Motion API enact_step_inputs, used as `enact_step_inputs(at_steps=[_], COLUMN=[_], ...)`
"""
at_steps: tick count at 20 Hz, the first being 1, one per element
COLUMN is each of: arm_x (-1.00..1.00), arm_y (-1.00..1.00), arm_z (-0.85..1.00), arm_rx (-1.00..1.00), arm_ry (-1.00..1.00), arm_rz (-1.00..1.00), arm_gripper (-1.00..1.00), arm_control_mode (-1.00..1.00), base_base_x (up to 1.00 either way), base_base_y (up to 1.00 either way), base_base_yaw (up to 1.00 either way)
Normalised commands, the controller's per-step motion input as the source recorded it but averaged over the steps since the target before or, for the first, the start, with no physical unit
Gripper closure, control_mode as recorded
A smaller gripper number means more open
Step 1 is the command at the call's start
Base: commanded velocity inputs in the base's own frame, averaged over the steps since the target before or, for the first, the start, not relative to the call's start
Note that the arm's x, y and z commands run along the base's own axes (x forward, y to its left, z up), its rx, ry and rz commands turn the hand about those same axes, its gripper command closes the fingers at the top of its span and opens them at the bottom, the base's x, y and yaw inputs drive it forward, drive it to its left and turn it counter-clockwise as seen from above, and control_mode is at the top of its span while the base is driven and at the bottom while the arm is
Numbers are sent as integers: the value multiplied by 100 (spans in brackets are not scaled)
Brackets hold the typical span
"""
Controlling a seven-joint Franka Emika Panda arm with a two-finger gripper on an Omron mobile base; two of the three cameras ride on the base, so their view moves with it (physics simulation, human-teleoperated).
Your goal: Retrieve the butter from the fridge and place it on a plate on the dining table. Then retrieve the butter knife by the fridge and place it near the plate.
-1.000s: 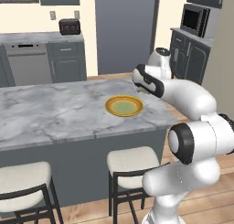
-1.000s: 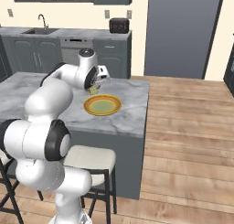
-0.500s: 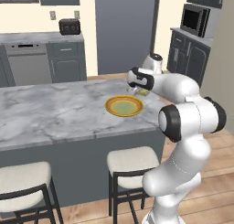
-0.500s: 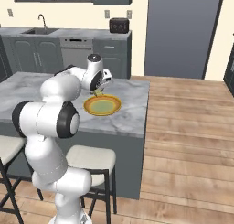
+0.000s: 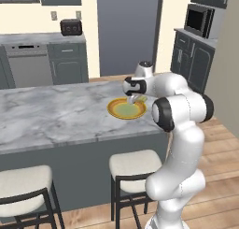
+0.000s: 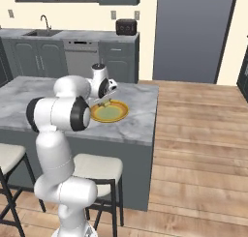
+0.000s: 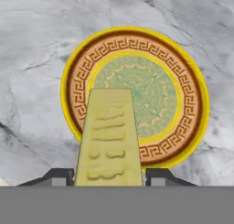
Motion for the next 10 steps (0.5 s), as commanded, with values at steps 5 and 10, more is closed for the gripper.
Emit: enact_step_inputs(at_steps=[5,10], arm_x=[33,7], arm_y=[0,0], arm_z=[-51,-25], arm_rx=[0,6], arm_ry=[0,-2], arm_rz=[7,7], arm_gripper=[100,100], arm_control_mode=[-100,-100], base_base_x=[0,0], base_base_y=[0,0], base_base_yaw=[0,0])
